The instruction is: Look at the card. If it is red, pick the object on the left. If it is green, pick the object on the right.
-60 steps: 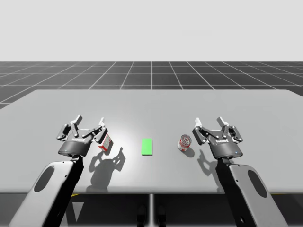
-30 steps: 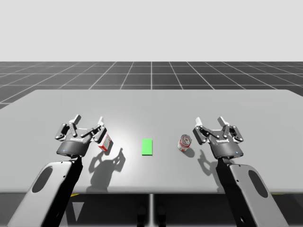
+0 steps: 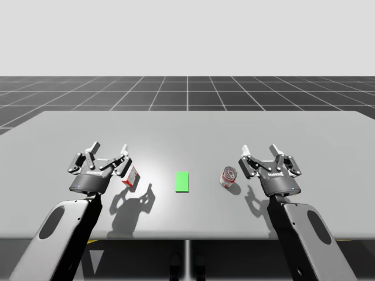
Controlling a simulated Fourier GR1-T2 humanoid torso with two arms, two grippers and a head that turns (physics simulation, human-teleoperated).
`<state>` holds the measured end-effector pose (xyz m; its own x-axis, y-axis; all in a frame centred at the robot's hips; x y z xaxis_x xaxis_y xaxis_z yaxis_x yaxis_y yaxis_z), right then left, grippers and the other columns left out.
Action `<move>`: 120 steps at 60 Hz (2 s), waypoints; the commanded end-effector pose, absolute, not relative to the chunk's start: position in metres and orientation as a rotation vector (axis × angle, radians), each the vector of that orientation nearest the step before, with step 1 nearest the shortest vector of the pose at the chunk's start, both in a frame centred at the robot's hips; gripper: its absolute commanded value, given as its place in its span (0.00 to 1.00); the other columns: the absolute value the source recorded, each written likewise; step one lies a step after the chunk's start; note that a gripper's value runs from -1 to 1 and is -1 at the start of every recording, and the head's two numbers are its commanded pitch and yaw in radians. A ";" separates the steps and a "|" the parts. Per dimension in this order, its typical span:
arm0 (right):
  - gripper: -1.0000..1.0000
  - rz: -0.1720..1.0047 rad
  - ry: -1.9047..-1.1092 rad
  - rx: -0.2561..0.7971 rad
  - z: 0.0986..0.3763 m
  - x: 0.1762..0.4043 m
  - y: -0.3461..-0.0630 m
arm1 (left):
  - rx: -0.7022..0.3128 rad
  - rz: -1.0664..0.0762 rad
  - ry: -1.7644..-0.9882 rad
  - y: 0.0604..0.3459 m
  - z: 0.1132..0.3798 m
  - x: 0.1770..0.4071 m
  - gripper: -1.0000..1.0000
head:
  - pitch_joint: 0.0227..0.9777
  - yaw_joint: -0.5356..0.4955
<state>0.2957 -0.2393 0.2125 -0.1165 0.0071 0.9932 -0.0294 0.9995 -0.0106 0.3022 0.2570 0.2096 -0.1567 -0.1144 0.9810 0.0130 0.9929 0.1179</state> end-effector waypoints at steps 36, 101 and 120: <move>0.00 0.024 -1.693 0.074 0.216 0.292 -0.234 | 0.064 -0.112 -1.727 0.254 0.208 0.302 0.00 | 0.88 0.23; 0.00 0.197 -1.458 0.276 0.140 0.197 -0.208 | 0.055 -0.125 -1.723 0.252 0.206 0.303 0.00 | 0.88 0.24; 0.00 0.194 -1.428 0.245 0.131 0.223 -0.201 | 0.055 -0.126 -1.721 0.252 0.206 0.303 0.00 | 0.88 0.24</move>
<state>0.2121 -0.2045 0.1361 0.1251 -0.0255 0.9918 -0.2831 0.9572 0.0603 0.3031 0.2518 0.2060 -0.1546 -0.1081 0.9820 0.0349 0.9928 0.1148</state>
